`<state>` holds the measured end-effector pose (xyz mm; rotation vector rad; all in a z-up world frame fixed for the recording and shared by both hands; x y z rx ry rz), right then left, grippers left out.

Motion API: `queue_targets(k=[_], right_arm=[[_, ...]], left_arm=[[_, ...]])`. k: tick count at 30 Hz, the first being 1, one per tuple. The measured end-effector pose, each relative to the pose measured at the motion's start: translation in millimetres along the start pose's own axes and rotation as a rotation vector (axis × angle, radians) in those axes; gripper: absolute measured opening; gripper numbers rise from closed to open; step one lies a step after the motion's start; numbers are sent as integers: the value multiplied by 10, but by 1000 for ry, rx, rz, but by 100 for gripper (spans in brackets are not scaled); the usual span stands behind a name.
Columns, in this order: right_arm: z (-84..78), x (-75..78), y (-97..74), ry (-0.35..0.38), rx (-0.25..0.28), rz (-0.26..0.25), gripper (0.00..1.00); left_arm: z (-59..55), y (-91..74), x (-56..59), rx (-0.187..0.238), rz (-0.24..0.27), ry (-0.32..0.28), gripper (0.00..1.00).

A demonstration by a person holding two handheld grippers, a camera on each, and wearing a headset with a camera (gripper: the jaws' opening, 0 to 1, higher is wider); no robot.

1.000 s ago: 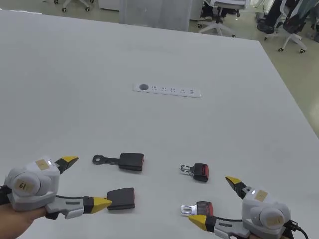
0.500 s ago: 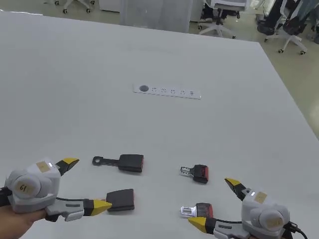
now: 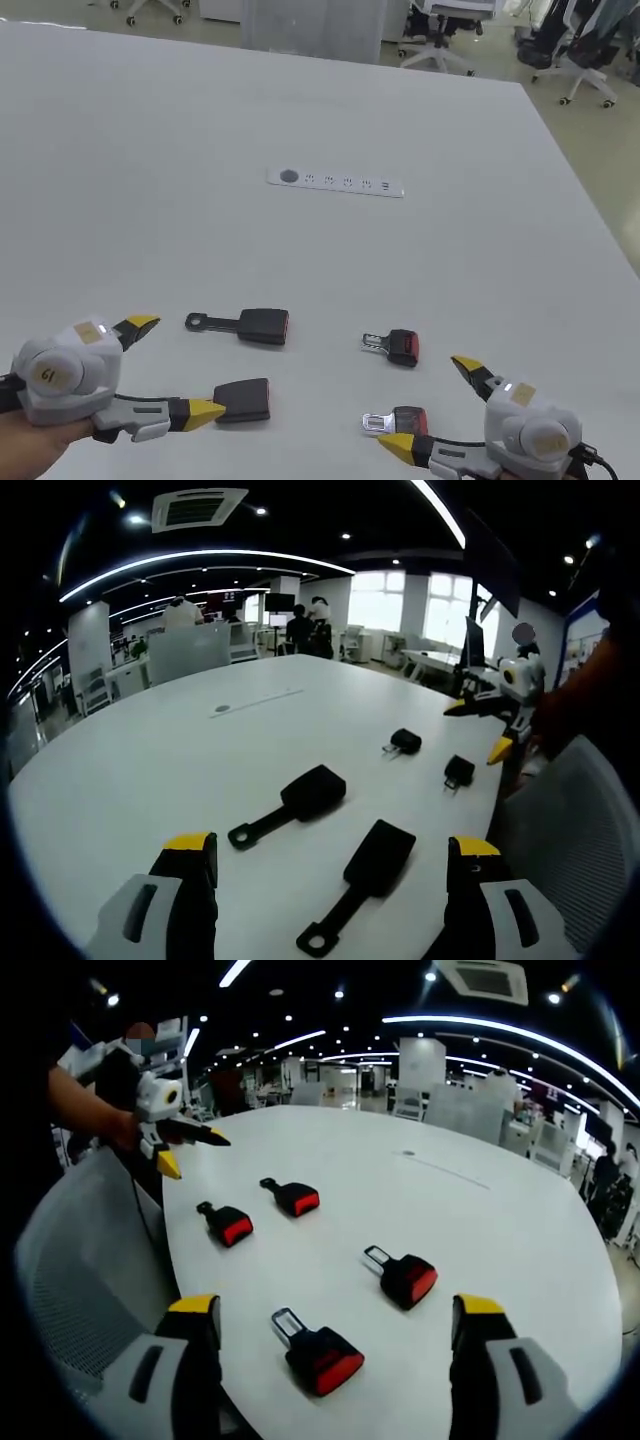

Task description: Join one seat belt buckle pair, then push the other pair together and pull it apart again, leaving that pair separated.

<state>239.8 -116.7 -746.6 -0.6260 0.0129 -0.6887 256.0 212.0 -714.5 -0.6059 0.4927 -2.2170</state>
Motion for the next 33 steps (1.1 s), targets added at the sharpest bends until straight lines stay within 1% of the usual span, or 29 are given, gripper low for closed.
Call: queue_targets(k=[14,27,33], right_arm=[[1,3,9,0,0,5,97],[-11,0,-8,0,-3,6,97],[-20,0,-9,-1,-4,9,96]], left_arm=[[4,5,-12,-2,2,1,98],[6,22,13,-4,-5,7,98],[-6,32,0,-5,-7,11,98]])
Point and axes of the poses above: the centre of the closed fingertips' face, and the gripper's own axes: y roughly forward along the fingers, x roughly to its right, z roughly out of its top, the point moved 5 cm from there along -y, roughly backward along the fingers, and after that the axes turned 13 degrees about -y, right-handed, at the moved point
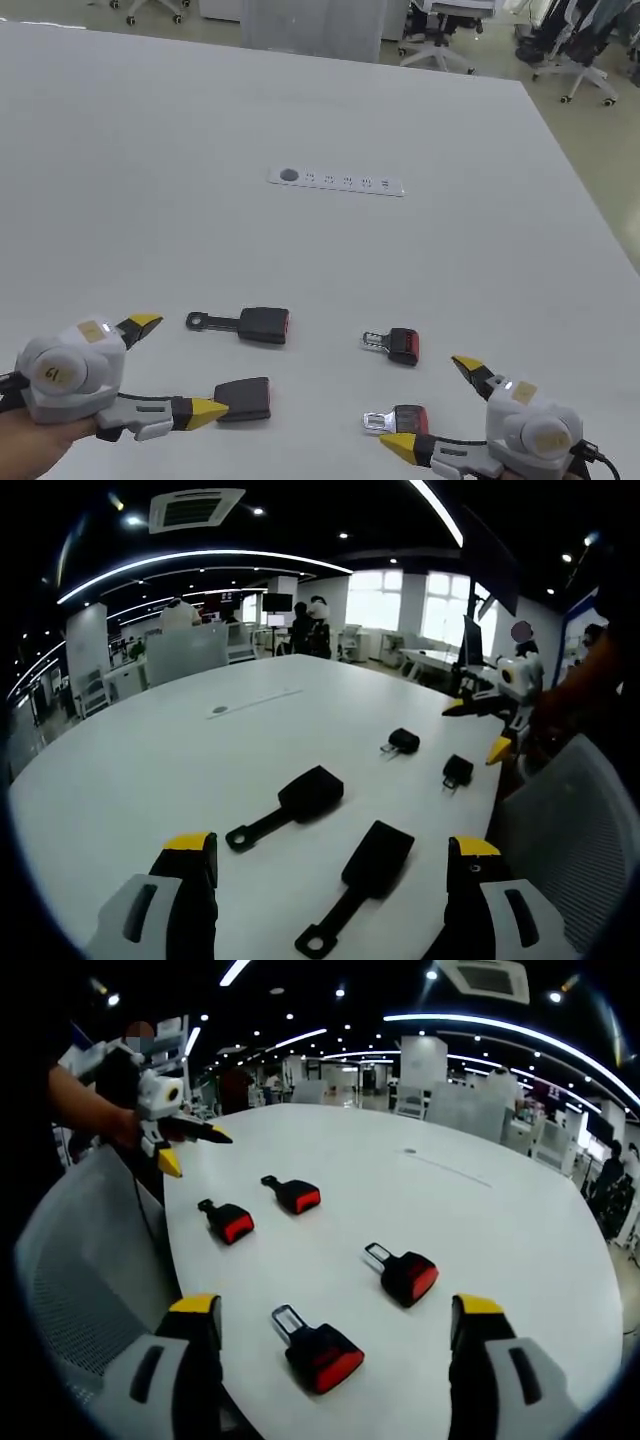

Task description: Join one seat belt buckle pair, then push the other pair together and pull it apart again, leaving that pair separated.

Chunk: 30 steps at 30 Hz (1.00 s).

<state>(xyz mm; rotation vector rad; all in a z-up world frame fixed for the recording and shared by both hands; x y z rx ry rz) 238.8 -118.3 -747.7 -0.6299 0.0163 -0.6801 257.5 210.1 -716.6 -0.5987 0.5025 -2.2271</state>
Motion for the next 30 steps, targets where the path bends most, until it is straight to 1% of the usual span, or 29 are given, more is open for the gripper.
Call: queue_targets(k=[9,15,19,25,30], right_arm=[[-22,-26,-3,0,-4,18,96],[-46,-58,-6,-2,-11,36,95],[-69,-65,0,-16,-20,52,95],[-80,-40,10,-29,-27,65,95],[-104,-22,11,-49,-40,87,94]], left_arm=[[-33,5,58,-11,-8,6,98],[-69,33,86,-29,-17,18,97],[-82,71,82,-35,-24,27,97],[-115,144,114,-66,-41,63,97],[-139,200,132,-80,-52,78,96]])
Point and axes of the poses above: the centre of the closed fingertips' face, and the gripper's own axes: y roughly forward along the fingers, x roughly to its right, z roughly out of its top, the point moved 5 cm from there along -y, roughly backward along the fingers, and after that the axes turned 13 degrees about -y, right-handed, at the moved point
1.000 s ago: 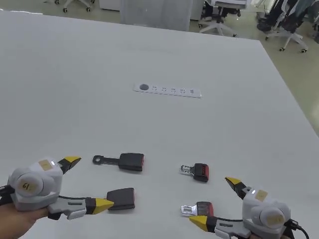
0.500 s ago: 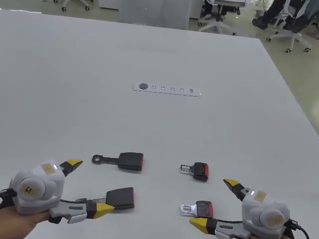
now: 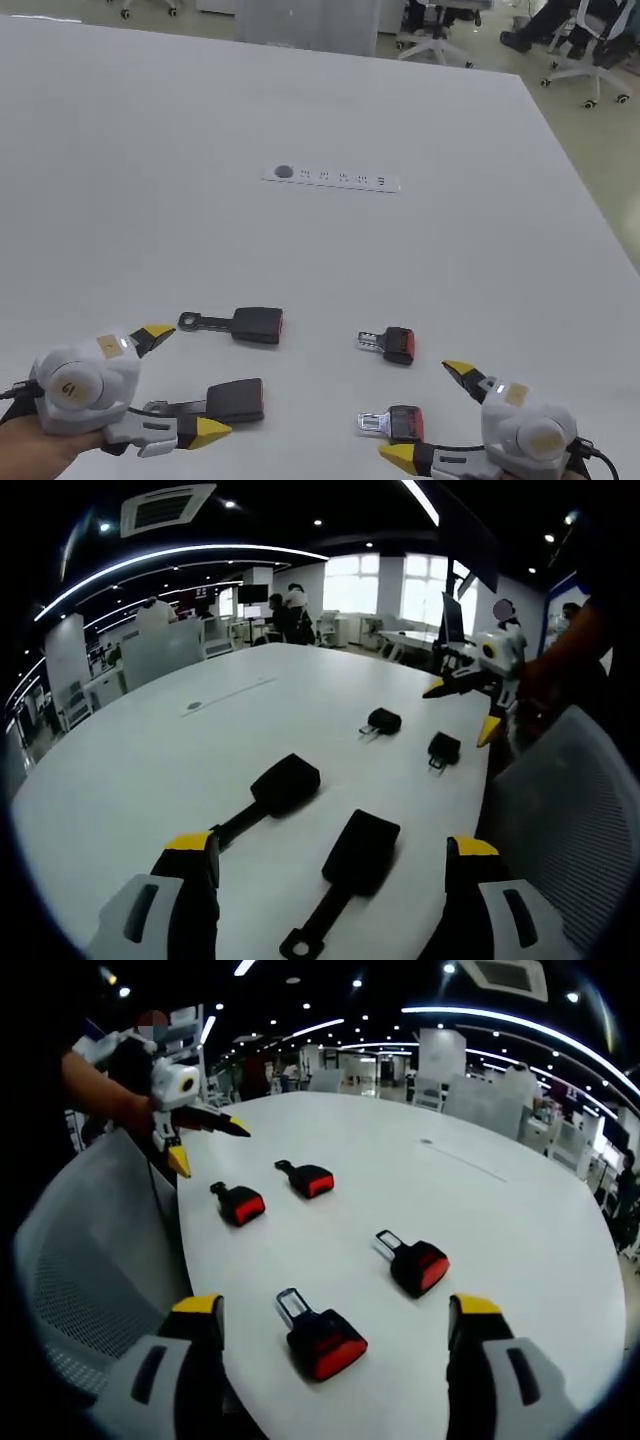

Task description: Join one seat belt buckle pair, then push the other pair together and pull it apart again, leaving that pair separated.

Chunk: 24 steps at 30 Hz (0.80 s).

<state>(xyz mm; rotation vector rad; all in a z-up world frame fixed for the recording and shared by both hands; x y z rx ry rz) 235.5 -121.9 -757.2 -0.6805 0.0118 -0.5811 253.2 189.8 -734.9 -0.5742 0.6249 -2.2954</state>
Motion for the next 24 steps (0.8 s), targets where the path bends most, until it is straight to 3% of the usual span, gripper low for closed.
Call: queue_targets(k=[8,15,24], right_arm=[[-68,-42,53,-5,-13,41,92],[-108,-64,111,-42,-35,93,88],[-190,-19,178,-35,-48,133,85]], left_arm=[[-47,138,84,-37,-26,27,96],[-74,236,77,-63,-41,31,94],[-123,373,106,-105,-74,50,91]])
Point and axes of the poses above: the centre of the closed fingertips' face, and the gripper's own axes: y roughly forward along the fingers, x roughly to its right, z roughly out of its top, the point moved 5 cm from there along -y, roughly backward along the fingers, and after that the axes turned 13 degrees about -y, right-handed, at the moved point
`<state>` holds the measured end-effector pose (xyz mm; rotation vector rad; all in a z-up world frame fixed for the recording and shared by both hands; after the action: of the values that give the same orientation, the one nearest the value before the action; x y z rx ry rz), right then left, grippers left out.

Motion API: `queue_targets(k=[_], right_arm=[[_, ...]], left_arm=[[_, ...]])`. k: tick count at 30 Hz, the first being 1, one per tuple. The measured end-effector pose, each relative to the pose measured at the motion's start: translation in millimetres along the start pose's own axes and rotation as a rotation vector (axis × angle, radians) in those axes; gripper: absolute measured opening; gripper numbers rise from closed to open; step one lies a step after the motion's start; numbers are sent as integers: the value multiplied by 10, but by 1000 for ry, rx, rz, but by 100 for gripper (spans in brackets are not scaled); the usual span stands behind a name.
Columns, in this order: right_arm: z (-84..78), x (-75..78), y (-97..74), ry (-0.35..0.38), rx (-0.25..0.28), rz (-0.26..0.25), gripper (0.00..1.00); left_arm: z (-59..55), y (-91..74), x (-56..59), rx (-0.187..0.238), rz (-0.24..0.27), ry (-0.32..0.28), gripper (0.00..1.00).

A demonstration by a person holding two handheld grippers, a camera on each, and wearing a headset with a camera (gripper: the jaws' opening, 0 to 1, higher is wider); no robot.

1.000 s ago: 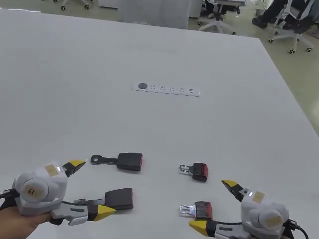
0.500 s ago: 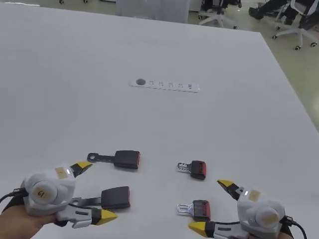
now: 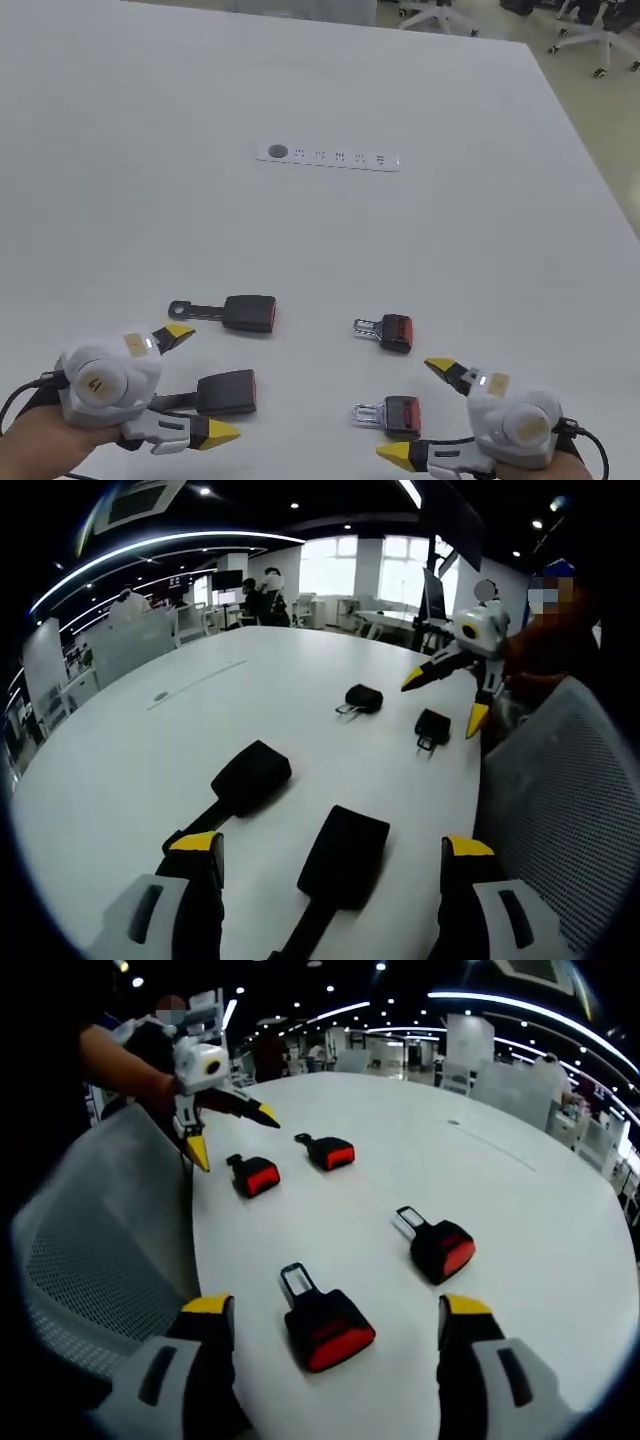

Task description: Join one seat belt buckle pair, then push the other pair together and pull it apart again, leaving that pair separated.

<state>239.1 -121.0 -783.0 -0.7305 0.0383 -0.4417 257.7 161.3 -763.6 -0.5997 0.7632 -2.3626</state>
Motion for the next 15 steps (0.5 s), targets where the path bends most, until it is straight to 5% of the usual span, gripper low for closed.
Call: queue_targets(k=[15], right_arm=[[-78,35,107,-28,-31,98,79]], left_arm=[[-194,209,-29,-103,-44,27,81]])
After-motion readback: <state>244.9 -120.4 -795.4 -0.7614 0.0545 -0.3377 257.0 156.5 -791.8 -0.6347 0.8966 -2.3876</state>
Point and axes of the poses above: the centre of the closed fingertips' face, and the gripper's own axes: y roughly forward along the fingers, x roughly to its right, z roughly out of its top, the point moved 5 cm from there along -y, roughly backward along the fingers, and after that the axes turned 13 degrees about -y, right-handed, at the moved point
